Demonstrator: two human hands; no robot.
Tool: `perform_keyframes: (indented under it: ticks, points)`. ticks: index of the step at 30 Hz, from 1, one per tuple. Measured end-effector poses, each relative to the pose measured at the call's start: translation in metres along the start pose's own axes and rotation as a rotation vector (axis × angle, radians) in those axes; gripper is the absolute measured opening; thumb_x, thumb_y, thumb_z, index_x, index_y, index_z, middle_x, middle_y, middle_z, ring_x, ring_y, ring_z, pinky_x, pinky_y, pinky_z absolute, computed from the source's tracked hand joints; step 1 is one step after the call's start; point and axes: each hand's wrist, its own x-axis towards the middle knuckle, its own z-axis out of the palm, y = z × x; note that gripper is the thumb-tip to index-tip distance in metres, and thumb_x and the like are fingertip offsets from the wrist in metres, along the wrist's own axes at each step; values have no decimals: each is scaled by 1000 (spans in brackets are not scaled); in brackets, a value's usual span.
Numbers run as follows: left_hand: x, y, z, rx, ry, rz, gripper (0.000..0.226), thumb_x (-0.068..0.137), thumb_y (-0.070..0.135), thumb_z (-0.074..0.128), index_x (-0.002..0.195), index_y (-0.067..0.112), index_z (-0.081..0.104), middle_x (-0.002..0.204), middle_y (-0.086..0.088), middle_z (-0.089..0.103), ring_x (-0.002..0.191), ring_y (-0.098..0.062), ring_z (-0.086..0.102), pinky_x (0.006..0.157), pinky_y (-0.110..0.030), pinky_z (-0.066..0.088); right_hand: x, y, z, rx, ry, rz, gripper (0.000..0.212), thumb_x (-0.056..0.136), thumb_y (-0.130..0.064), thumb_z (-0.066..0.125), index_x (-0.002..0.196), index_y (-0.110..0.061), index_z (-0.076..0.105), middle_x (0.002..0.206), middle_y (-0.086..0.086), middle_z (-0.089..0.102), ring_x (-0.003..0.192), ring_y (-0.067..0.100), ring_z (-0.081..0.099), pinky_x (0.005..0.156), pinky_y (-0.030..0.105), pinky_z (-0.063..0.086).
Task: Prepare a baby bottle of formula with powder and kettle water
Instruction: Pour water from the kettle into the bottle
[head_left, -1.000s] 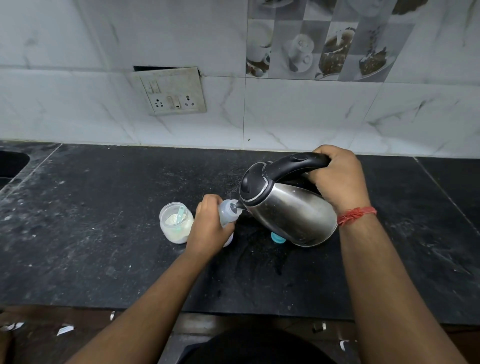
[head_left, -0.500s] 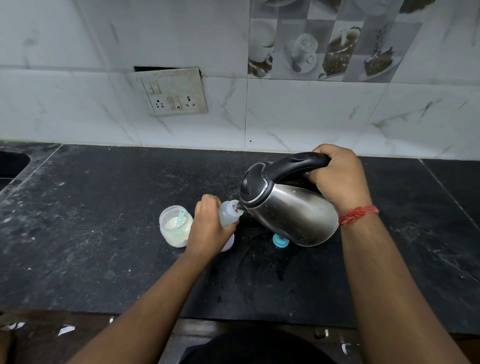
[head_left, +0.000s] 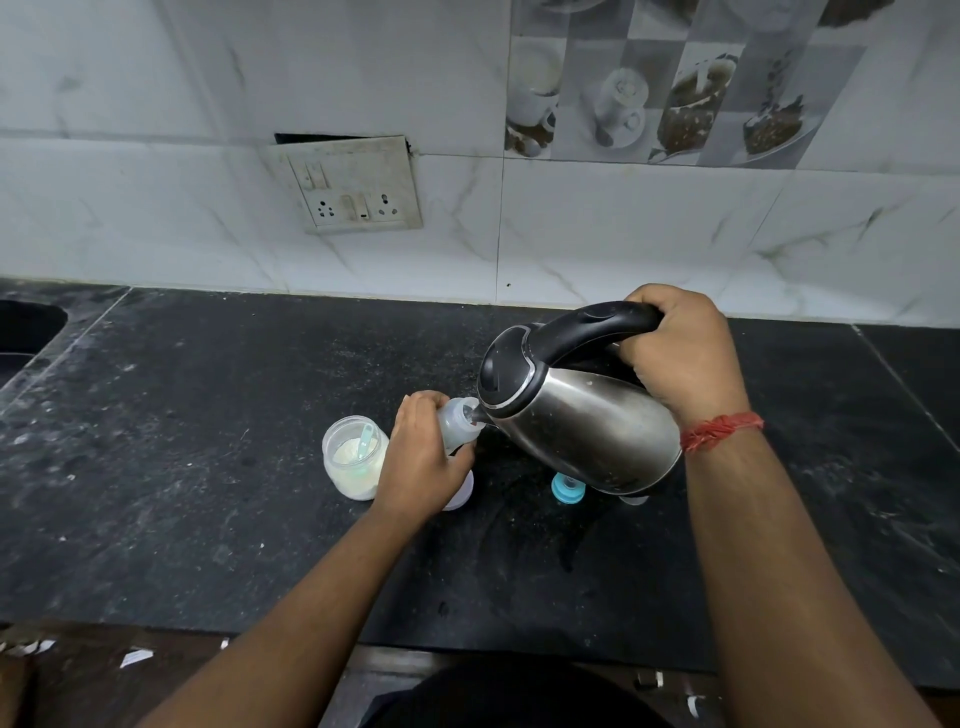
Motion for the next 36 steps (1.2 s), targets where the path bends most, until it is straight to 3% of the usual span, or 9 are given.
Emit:
perform_keyframes:
  ticks: [10, 15, 23, 36]
  points:
    - [1, -3, -1, -1, -1, -5, 42, 81, 27, 80, 105, 24, 46, 104, 8, 49, 99, -18, 53, 81, -43, 52, 3, -1, 4, -18, 4, -15, 30, 68, 3, 63, 70, -27, 63, 67, -5, 63, 74, 24, 63, 65, 32, 50]
    - [3, -1, 0, -3, 39, -16, 43, 81, 33, 82, 97, 27, 43, 96, 17, 47, 94, -19, 53, 75, -44, 52, 5, 0, 5, -7, -7, -12, 28, 66, 2, 61, 71, -26, 64, 64, -4, 62, 72, 25, 63, 67, 35, 52]
    - [4, 1, -1, 5, 45, -46, 49, 77, 34, 85, 91, 24, 39, 93, 2, 50, 87, -20, 53, 70, -43, 51, 7, 1, 7, -9, -5, -14, 30, 66, 3, 60, 70, -27, 63, 64, -5, 62, 70, 22, 62, 64, 29, 46]
    - [7, 0, -1, 2, 22, 2, 46, 81, 30, 82, 102, 26, 41, 102, 3, 49, 95, -21, 53, 79, -48, 52, 15, 3, 6, -3, 9, -29, 29, 67, 3, 64, 70, -26, 64, 64, -4, 63, 74, 26, 64, 68, 35, 54]
